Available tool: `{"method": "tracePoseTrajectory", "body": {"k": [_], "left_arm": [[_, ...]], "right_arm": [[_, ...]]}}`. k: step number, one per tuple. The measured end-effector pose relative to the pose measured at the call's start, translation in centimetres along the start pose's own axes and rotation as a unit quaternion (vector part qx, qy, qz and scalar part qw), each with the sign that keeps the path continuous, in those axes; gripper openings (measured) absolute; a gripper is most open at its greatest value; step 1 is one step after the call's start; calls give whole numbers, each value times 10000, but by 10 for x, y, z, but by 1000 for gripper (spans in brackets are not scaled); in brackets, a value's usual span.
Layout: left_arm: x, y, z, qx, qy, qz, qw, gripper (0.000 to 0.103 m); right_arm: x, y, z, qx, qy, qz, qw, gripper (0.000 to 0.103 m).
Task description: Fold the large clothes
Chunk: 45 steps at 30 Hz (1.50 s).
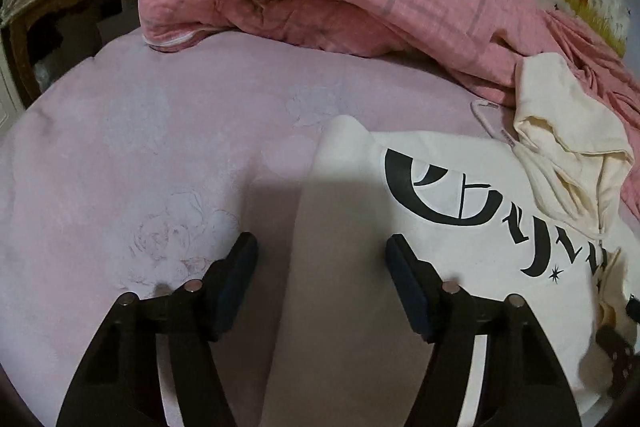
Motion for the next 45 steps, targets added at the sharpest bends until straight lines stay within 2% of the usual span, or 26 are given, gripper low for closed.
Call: {"method": "tracePoseTrajectory", "body": {"k": [4, 8, 13, 15, 18, 20, 22, 24, 26, 28, 29, 30, 31, 33, 35, 36, 39, 40, 42, 43, 44, 45], "left_arm": [[-1, -2, -3, 67, 38, 2, 10000, 66], [-2, -3, -2, 60, 28, 13, 10000, 66], [-2, -3, -2, 60, 29, 14, 10000, 65], [-1, -3, -2, 62, 36, 21, 10000, 65], [2, -5, -1, 83, 88, 56, 9999, 65], [6, -7, 0, 111, 187, 94, 9997, 64], [11, -9, 2, 139, 335, 129, 9993, 66], [13, -10, 4, 129, 373, 164, 9991, 69], [12, -9, 5, 82, 319, 163, 9993, 70], [12, -8, 7, 38, 325, 160, 9993, 70], [13, -9, 8, 22, 331, 179, 9993, 70], [15, -9, 9, 4, 353, 213, 9991, 70], [17, -10, 10, 0, 384, 258, 9989, 69], [25, -13, 12, 18, 428, 425, 9982, 67], [31, -16, 14, 9, 523, 559, 9971, 67], [30, -16, 16, -28, 544, 547, 9970, 67], [4, -3, 14, -78, 318, -2, 9995, 67], [-2, 0, 12, -62, 285, -150, 9995, 67], [1, -2, 13, -82, 284, -79, 9995, 67], [0, -1, 14, -129, 228, -70, 9996, 68], [-1, 0, 15, -180, 168, -68, 9997, 68], [0, 0, 16, -220, 128, -44, 9997, 68]], "right_arm": [[-10, 8, 39, -276, 386, -178, 9987, 61], [0, 20, 114, -739, 1201, -175, 9899, 59], [10, 58, 194, -1252, 1612, -369, 9782, 58], [13, 77, 217, -1524, 1525, -323, 9759, 58], [18, 96, 240, -2099, 981, 16, 9728, 58], [21, 102, 243, -2436, 353, 326, 9687, 58], [22, 100, 229, -2588, -665, 651, 9614, 59], [20, 99, 211, -2526, -1159, 740, 9578, 63], [12, 97, 195, -2381, -1232, 656, 9611, 66], [1, 94, 181, -2239, -1351, 550, 9636, 63], [-9, 94, 175, -2164, -1337, 430, 9662, 51], [-14, 94, 173, -2102, -1242, 384, 9690, 18], [-16, 94, 175, -2080, -1134, 471, 9704, 12], [11, 82, 187, -1932, -617, 1213, 9717, 11], [49, 63, 190, -1507, -197, 2000, 9679, 11], [60, 56, 192, -1366, -69, 2104, 9680, 11], [35, 67, 203, -1725, -151, 1579, 9722, 11], [16, 79, 204, -1783, -129, 1237, 9761, 11], [-22, 105, 202, -1825, -167, 474, 9819, 11], [-30, 111, 200, -1911, -290, 364, 9805, 12], [-27, 112, 204, -2034, -363, 458, 9773, 13], [-21, 113, 209, -2056, -242, 461, 9772, 15]]}}
Point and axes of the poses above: each gripper's, at about its wrist camera, not at the fingertips, and x roughly against the way its jaws point, z to its right, y to its underside, the point moved 9 cm from there along -x, roughly the way its jaws point, and after that the axes turned 15 degrees about x, right-handed, at the moved point
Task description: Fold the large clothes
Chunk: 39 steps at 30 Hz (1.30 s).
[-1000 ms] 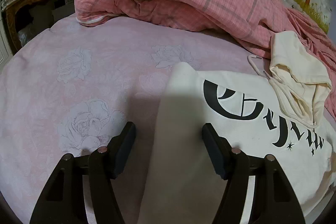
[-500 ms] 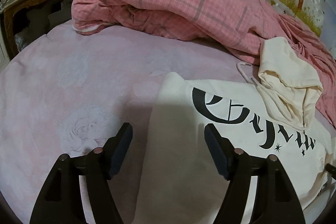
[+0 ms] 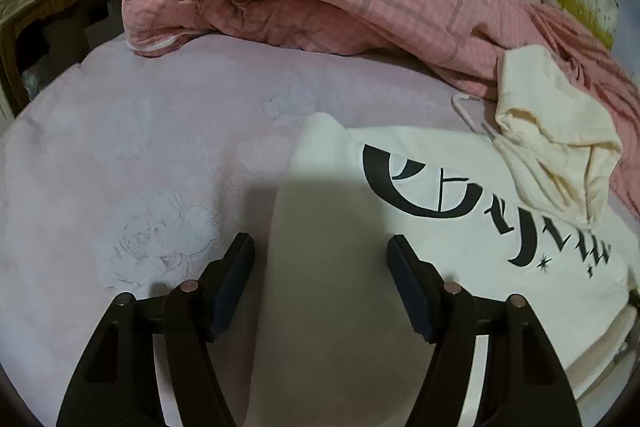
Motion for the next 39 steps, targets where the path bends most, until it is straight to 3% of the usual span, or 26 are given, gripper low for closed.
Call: {"method": "tracePoseTrajectory", "body": {"k": [2, 3, 7, 8, 10, 12, 14, 18, 20, 22, 26, 28, 31, 33, 36, 37, 39], "left_arm": [[4, 0, 2, -22, 33, 58, 10000, 68], [7, -1, 3, -29, 93, 96, 9999, 68], [38, -9, 16, -120, 384, 422, 9983, 68], [49, -11, 24, -149, 534, 544, 9970, 70], [74, -15, 39, -230, 842, 808, 9929, 72], [103, -19, 52, -358, 1103, 1149, 9866, 74], [129, -22, 62, -473, 1341, 1473, 9788, 79], [166, -30, 75, -622, 1665, 1977, 9640, 90], [179, -30, 77, -642, 1779, 2192, 9572, 103], [185, -31, 77, -722, 1744, 2312, 9544, 103], [183, -36, 70, -642, 1601, 2330, 9571, 103], [179, -39, 64, -397, 1743, 2183, 9594, 103], [173, -39, 61, -282, 1848, 2077, 9601, 103], [170, -38, 60, -301, 1725, 2124, 9614, 103], [146, -30, 62, -61, 1397, 1832, 9731, 103], [136, -27, 61, 113, 1280, 1705, 9769, 103], [122, -18, 65, 207, 1434, 1520, 9777, 103]], "right_arm": [[13, 0, 16, 171, 817, 89, 9965, 16], [15, 3, 24, 177, 1003, 54, 9948, 18], [27, 7, 44, -279, 543, 245, 9978, 21], [37, 2, 49, -282, 672, 396, 9966, 27], [57, -7, 55, -265, 982, 702, 9923, 66], [83, -14, 58, -313, 1173, 1141, 9860, 68], [98, -23, 60, -342, 1094, 1335, 9844, 68], [121, -33, 67, -337, 1358, 1554, 9779, 69], [132, -34, 73, -453, 1371, 1618, 9762, 69], [143, -32, 80, -585, 1189, 1618, 9779, 69], [183, -37, 124, -708, 1191, 1537, 9784, 69], [207, -42, 159, -959, 1302, 1555, 9745, 73], [221, -42, 228, -1897, 683, 1343, 9702, 74], [220, -40, 258, -2164, 317, 1182, 9686, 74], [221, -35, 302, -2323, 410, 1095, 9656, 74], [216, -30, 316, -2503, 329, 1057, 9618, 74], [197, -15, 346, -3151, -142, 997, 9437, 73]]}}
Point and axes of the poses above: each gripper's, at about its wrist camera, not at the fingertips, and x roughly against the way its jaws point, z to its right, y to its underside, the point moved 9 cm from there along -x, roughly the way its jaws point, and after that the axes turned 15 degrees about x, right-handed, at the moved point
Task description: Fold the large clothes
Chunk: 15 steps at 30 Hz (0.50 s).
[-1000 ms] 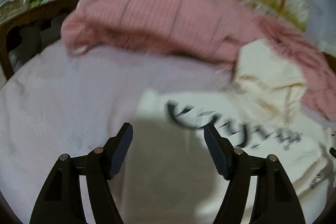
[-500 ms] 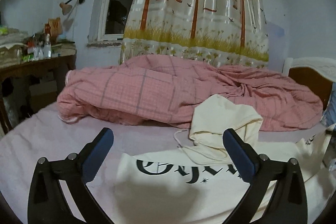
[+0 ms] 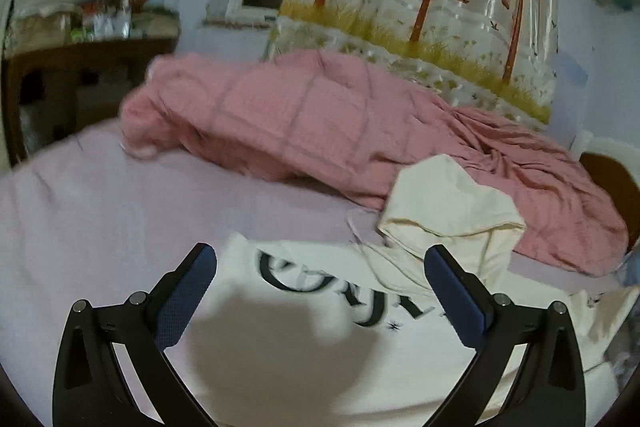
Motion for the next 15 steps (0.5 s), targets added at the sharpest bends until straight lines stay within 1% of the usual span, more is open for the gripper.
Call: {"method": "tracePoseTrajectory", "body": {"k": [1, 2, 3, 5, 6, 9, 11, 12, 14, 15], "left_arm": [[-5, 6, 1, -69, 24, -121, 9999, 103], [-9, 11, 2, -166, -30, -201, 9997, 103], [-11, 13, 1, -230, -104, -193, 9995, 103], [-14, 16, -4, -266, -243, -129, 9993, 103], [-16, 17, -5, -276, -280, -140, 9991, 103], [-20, 20, -10, -302, -374, -167, 9987, 103], [-23, 21, -12, -290, -376, -208, 9987, 103], [-23, 22, -12, -280, -362, -224, 9987, 103], [-22, 20, -12, -251, -334, -211, 9989, 103], [-22, 19, -12, -245, -316, -185, 9990, 103]], "right_arm": [[-7, -1, 14, -258, -90, -6, 9996, 72], [-13, -3, 28, -444, -73, 11, 9990, 67], [-19, -6, 39, -565, -35, 50, 9984, 66], [-27, -11, 46, -643, 2, 41, 9979, 65], [-29, -13, 48, -665, 132, 38, 9977, 64], [-34, -21, 54, -664, 591, 122, 9960, 64], [-33, -24, 67, -884, 944, 224, 9914, 64], [-32, -26, 71, -836, 1141, 268, 9896, 63], [-34, -30, 77, -674, 1576, 281, 9848, 47], [-34, -30, 82, -614, 1743, 271, 9824, 29]]}}
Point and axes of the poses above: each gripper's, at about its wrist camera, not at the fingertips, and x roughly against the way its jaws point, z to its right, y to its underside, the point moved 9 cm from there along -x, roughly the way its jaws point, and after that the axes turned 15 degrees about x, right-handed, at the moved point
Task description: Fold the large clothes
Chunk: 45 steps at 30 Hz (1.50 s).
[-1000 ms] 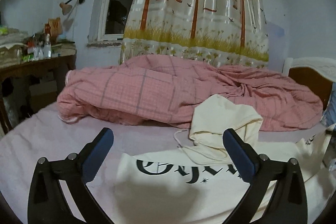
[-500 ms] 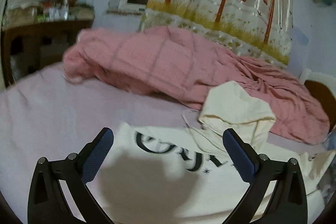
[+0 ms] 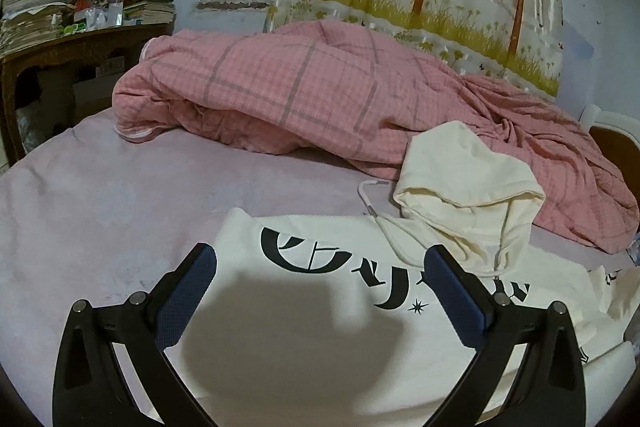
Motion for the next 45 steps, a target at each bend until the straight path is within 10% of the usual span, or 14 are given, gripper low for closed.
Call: {"method": "tracePoseTrajectory", "body": {"k": [1, 3, 15, 29, 35, 38, 40, 45], "left_arm": [[0, -2, 0, -6, 18, 16, 10000, 103], [1, -5, -2, -67, -6, 73, 10000, 103], [14, -8, 12, -194, 84, 304, 9993, 93], [14, 1, 28, -259, 380, 104, 9989, 93], [13, 6, 34, -395, 456, 29, 9982, 93], [15, 13, 45, -619, 518, -27, 9967, 93], [18, 19, 54, -805, 531, -15, 9953, 93], [30, 36, 90, -1387, 662, 42, 9881, 93]], "right_arm": [[-3, 1, 5, 45, 158, -68, 9998, 11], [2, -1, 12, 3, 153, 13, 9999, 5], [135, -8, -185, 2188, -486, 1811, 9576, 4], [56, 345, -390, 3680, -2061, 40, 9067, 4], [38, 387, -377, 4211, -2139, -657, 8790, 6], [53, 377, -359, 4057, -2495, -600, 8772, 28], [62, 356, -352, 3917, -2440, -298, 8867, 64], [78, 296, -320, 3442, -2200, 353, 9121, 66]]}}
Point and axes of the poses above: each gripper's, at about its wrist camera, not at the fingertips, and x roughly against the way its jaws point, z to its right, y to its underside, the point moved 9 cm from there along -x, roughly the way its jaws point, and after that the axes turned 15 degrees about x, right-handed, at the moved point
